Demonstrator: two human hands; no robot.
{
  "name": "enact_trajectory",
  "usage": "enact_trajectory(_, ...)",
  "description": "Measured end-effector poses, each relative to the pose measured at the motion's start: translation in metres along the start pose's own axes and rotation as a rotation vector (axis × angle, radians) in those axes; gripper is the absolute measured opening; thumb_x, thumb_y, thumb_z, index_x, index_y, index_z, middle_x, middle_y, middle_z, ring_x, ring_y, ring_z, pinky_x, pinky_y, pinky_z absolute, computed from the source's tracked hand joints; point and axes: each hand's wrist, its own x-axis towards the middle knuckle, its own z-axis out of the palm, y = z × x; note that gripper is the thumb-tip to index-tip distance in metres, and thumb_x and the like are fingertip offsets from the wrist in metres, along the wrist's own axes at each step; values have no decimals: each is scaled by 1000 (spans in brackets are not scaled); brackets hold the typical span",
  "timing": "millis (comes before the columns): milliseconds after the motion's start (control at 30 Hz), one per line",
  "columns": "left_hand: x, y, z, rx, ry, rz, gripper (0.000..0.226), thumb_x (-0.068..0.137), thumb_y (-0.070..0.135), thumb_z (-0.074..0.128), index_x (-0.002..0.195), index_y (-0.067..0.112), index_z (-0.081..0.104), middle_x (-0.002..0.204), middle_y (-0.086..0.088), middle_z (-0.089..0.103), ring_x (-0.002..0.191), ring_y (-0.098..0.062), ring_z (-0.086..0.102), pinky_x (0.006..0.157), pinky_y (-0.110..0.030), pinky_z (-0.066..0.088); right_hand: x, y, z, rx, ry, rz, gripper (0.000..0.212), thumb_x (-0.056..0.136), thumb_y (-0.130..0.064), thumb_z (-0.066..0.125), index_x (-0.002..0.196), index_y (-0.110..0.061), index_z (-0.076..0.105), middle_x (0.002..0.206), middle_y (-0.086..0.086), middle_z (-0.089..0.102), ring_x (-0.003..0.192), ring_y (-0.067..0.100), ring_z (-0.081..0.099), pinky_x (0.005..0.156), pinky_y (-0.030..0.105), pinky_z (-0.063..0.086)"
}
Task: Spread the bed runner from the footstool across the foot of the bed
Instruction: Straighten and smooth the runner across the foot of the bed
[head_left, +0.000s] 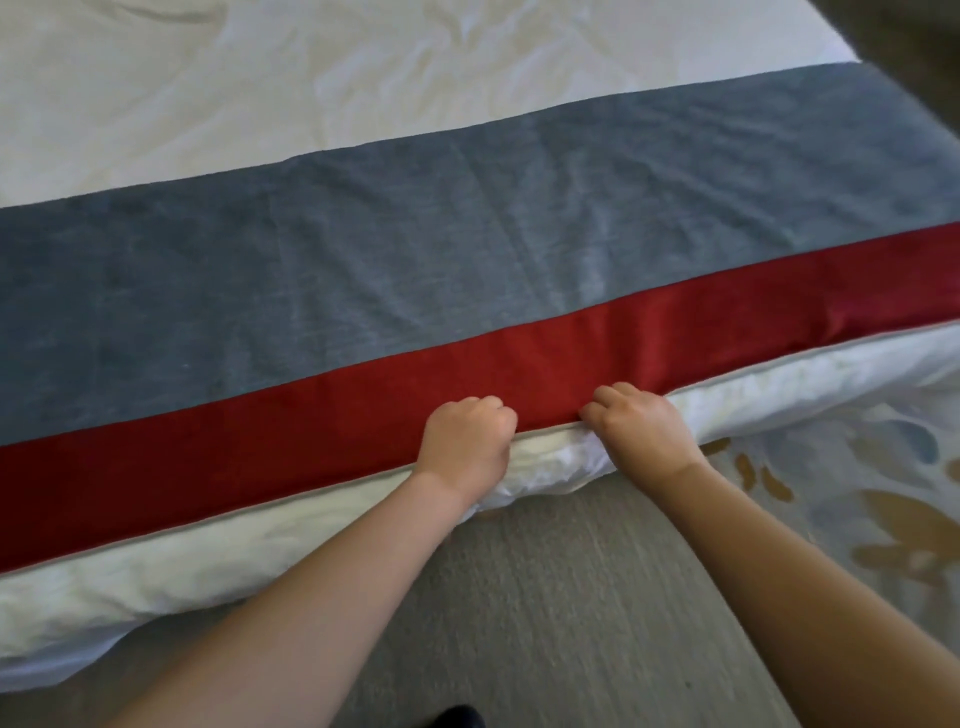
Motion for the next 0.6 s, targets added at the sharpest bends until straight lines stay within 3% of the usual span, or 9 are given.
enact_trajectory(133,11,7,-2,-25,24,54,8,83,22,52,77,19,54,79,3,55,76,-20,57,56,-30,28,-2,10,8,23,28,-34,31,35,0,83,56,-13,65,56,1,55,49,20,55,38,23,39)
enact_trajectory(300,51,46,-3,-86,66,151,17,87,34,54,89,19,60,89,2,60,85,-21,58,61,-31,33,1,48,8,58,67,54,21,49,-1,79,62,-10,65,60,5,56,52,26,55,41,31,46)
enact_trajectory(500,85,93,3,-124,8,141,13,89,17,51,82,15,61,86,-3,61,82,-25,60,59,-33,33,-15,90,0,33,-42,11,37,24,-5,86,48,-14,60,49,1,53,40,20,54,34,20,42)
enact_trajectory(600,88,102,2,-112,-57,114,12,87,14,49,82,16,60,87,-2,61,82,-25,60,57,-32,31,-21,94,3,58,-77,-36,38,23,-11,88,47,-17,59,48,-2,53,40,17,54,35,19,41)
